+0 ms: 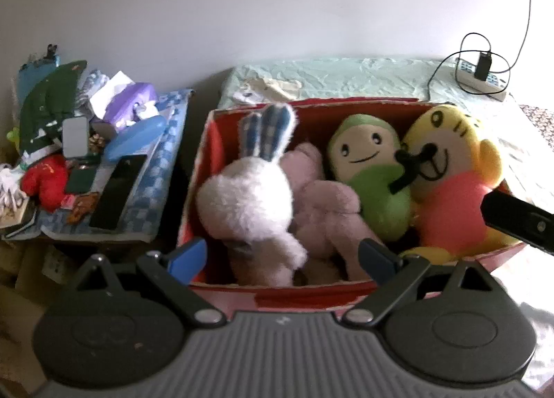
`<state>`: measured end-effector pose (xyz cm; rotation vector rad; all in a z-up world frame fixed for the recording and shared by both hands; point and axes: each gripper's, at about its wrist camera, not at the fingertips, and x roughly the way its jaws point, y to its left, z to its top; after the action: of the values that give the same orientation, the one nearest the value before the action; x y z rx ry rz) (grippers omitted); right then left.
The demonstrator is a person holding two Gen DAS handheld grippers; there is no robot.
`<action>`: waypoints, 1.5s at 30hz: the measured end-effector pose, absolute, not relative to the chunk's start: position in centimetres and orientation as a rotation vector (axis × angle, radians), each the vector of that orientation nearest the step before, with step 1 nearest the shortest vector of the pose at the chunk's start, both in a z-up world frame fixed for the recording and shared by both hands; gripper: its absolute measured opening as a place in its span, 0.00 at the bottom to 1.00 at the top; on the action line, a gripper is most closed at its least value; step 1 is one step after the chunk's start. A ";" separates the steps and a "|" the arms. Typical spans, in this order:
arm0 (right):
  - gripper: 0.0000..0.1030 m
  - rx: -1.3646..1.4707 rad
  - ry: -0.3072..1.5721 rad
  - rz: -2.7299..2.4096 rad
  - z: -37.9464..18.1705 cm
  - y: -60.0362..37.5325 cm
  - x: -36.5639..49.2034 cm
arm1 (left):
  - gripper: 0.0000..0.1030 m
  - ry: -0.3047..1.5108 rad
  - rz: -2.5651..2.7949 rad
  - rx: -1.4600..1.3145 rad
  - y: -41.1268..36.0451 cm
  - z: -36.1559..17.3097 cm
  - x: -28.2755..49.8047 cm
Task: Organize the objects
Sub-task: 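Move the right gripper to the white bow-tied bunny plush on the sheet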
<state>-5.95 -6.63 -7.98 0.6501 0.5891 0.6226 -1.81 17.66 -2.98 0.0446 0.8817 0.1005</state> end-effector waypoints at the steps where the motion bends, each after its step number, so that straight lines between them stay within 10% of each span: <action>1: 0.33 0.652 0.589 0.618 -8.0 -6.9 -6.0 | 0.92 0.882 0.092 0.040 17.5 -2.9 -1.8; 45: 0.31 0.676 0.890 0.550 -18.0 -22.4 4.4 | 0.86 0.851 -0.344 0.017 -4.9 -3.9 -1.3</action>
<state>4.40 -22.38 -17.95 0.6759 0.8898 0.5498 -1.27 -4.89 -3.95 0.0171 0.8515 -0.3443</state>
